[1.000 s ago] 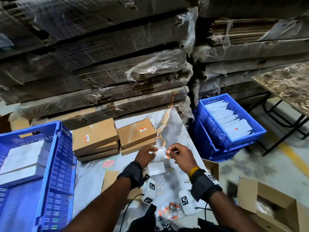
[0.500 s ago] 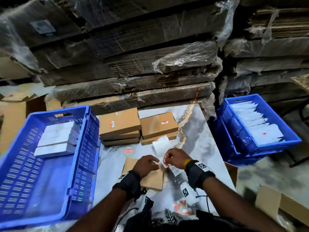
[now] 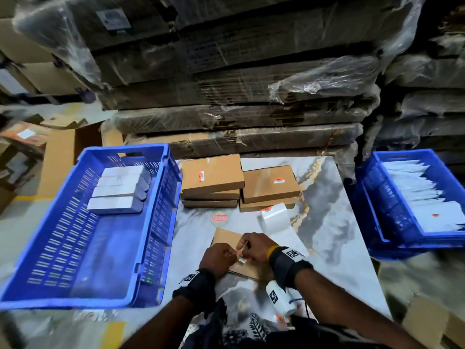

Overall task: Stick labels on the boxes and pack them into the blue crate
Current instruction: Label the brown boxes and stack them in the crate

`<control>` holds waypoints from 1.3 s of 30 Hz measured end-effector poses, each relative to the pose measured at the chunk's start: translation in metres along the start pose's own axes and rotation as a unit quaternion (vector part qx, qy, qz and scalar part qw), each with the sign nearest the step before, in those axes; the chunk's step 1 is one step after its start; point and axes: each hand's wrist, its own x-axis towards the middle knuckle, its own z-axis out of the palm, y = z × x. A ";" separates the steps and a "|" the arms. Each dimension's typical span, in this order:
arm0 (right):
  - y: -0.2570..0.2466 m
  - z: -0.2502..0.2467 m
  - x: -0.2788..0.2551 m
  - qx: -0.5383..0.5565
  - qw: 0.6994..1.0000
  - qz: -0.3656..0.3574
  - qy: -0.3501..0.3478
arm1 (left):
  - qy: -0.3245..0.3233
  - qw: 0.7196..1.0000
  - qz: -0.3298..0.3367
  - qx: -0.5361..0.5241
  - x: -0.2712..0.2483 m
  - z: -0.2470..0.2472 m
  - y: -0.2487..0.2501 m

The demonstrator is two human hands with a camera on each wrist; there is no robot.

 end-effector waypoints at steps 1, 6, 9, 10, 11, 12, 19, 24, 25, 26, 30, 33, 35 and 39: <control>0.002 0.003 0.001 0.013 1.000 0.012 0.016 | -0.001 0.999 -0.021 -0.034 0.001 0.000 -0.002; 0.016 0.016 0.009 0.053 0.989 0.106 0.086 | 0.002 0.982 -0.080 -0.174 0.012 0.003 -0.003; 0.023 0.025 0.013 0.056 0.986 0.135 0.075 | 0.010 0.978 -0.095 -0.186 0.022 0.008 -0.002; 0.025 0.027 0.014 0.052 0.986 0.139 0.078 | 0.010 0.979 -0.097 -0.177 0.026 0.010 -0.002; 0.026 0.029 0.016 0.050 0.984 0.148 0.081 | 0.005 0.981 -0.098 -0.168 0.028 0.012 -0.003; 0.028 0.029 0.018 0.054 0.983 0.154 0.084 | 0.001 0.983 -0.095 -0.160 0.031 0.014 -0.004; 0.026 0.031 0.028 0.057 0.972 0.207 0.091 | -0.005 0.986 -0.095 -0.136 0.037 0.017 -0.007; 0.021 0.036 0.030 0.063 0.962 0.246 0.101 | -0.001 0.989 -0.099 -0.107 0.038 0.015 -0.004; 0.020 0.037 0.030 0.064 0.960 0.253 0.104 | 0.002 0.990 -0.101 -0.099 0.039 0.016 -0.005; 0.019 0.037 0.030 0.064 0.958 0.259 0.106 | 0.005 0.990 -0.104 -0.090 0.039 0.017 -0.005; 0.019 0.036 0.031 0.064 0.957 0.266 0.100 | 0.012 0.991 -0.117 -0.059 0.040 0.019 -0.005; 0.020 0.035 0.033 0.061 0.957 0.268 0.096 | 0.020 0.993 -0.119 -0.022 0.042 0.021 -0.005; 0.021 0.034 0.035 0.055 0.957 0.268 0.094 | 0.026 0.992 -0.121 -0.004 0.044 0.023 -0.005; 0.020 0.033 0.038 0.036 0.956 0.275 0.098 | 0.045 0.990 -0.127 0.031 0.044 0.025 -0.003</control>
